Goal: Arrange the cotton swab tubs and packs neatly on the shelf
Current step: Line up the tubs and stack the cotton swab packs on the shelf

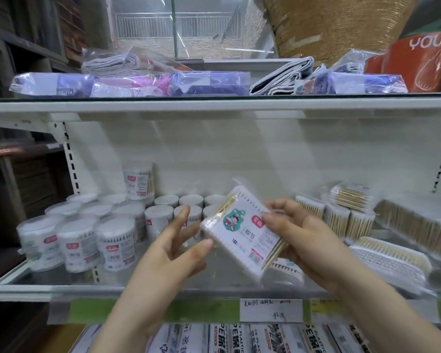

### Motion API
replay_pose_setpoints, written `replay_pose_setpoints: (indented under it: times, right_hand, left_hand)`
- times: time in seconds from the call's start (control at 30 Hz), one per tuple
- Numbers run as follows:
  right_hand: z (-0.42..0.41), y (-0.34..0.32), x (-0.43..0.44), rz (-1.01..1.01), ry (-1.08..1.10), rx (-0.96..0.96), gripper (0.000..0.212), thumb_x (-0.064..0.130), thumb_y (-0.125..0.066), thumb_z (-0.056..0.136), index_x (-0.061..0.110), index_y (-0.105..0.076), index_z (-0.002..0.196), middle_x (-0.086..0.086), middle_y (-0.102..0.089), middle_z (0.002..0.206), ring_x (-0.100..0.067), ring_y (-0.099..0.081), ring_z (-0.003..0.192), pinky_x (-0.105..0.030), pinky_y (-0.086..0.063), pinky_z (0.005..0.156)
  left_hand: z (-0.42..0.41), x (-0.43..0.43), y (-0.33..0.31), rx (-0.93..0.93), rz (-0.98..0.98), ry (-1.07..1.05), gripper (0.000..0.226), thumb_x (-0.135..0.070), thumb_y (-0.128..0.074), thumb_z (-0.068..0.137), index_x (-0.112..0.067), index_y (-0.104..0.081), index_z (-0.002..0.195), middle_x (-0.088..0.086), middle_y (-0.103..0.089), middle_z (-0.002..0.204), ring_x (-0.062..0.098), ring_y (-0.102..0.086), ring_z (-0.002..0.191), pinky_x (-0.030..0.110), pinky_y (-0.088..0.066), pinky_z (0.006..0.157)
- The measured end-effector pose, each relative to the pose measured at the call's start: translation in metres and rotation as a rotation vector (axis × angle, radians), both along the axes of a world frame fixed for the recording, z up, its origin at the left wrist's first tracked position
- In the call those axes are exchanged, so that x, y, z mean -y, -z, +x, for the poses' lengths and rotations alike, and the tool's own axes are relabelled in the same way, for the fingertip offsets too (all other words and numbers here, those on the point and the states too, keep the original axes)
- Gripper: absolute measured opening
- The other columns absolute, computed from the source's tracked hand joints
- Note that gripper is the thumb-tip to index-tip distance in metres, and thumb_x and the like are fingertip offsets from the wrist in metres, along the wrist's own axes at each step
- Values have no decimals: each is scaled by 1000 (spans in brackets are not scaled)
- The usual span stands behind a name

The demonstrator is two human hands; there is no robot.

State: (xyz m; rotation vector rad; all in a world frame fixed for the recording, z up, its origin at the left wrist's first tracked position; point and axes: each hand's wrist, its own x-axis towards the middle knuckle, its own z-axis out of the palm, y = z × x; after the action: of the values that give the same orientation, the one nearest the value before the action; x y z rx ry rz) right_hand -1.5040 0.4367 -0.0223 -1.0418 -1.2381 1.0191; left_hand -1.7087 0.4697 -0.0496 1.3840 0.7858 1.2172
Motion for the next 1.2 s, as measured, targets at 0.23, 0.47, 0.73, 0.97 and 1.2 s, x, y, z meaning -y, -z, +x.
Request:
replay_pose_setpoints:
  times: [0.23, 0.47, 0.73, 0.97, 1.2]
  right_hand:
    - [1, -9, -3, 85, 43, 120, 32, 30, -76, 50, 13, -67, 75, -5, -71, 69, -19, -70, 66, -28, -56, 55]
    - [2, -10, -17, 38, 43, 205, 35, 44, -65, 66, 15, -66, 86, 3, -74, 78, -15, -69, 73, -28, -57, 67]
    - [56, -21, -104, 93, 395, 938, 39, 28, -72, 81, 16, -61, 116, -4, -63, 118, -17, -60, 103, -26, -45, 90]
    - [32, 8, -141, -99, 155, 1516, 68, 45, -70, 78, 14, -46, 133, -9, -47, 135, -26, -49, 120, -32, -40, 97]
    - [29, 16, -150, 31, 180, 1658, 61, 47, -69, 77, 18, -48, 126, -6, -52, 123, -26, -53, 111, -33, -44, 91]
  left_hand:
    - [10, 7, -7, -97, 52, 64, 48, -32, -71, 60, -22, -67, 107, -4, -75, 99, 13, -70, 95, 31, -55, 83]
    - [12, -5, 2, 26, -37, 3, 34, -22, -66, 65, -9, -67, 97, 9, -76, 90, 24, -73, 84, 34, -61, 69]
    - [-4, -29, 15, -35, -74, -141, 20, -13, -65, 81, -17, -65, 101, 2, -76, 89, 20, -73, 82, 30, -58, 65]
    - [0, -31, 18, 16, -45, -193, 20, -10, -59, 89, -16, -64, 107, 3, -76, 92, 21, -73, 85, 37, -59, 72]
    - [-3, -30, 17, 65, -85, -184, 17, -8, -55, 91, -10, -63, 106, 7, -76, 93, 23, -73, 86, 37, -60, 72]
